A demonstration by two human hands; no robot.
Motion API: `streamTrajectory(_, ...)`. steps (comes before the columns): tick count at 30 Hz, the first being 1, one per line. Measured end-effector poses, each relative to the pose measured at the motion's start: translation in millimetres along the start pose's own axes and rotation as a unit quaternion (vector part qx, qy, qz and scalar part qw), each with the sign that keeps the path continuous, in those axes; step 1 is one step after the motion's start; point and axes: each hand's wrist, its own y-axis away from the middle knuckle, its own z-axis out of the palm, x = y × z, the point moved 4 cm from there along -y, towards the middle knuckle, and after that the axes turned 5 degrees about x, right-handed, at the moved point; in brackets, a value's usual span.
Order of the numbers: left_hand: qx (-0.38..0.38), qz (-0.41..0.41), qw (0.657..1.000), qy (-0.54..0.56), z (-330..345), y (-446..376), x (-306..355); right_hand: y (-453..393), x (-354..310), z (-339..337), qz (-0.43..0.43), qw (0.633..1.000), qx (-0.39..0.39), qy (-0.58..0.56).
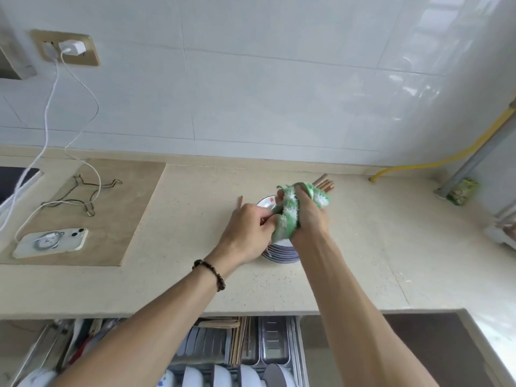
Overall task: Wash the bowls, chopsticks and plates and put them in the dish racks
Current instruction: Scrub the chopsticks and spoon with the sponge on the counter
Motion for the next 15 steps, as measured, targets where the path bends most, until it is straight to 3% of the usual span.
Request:
streamTrajectory(5,-0.031,0.029,0.999,-0.012,44.5,27.0,12.8,-20.8,-47.5,-69.5,-0.054,0.99,0.119,-0.053)
streamTrajectory(10,-0.051,0.003,0.999,-0.005,92.4,64.0,40.6,15.6,-22.6,-127.2,-0.033,0.997,0.068,0.009)
streamTrajectory(15,-0.109,-0.035,0.993,-0.023,117.3,125.0,27.9,8.7,-38.5,-213.0,-0.016,0.989,0.141,0.032)
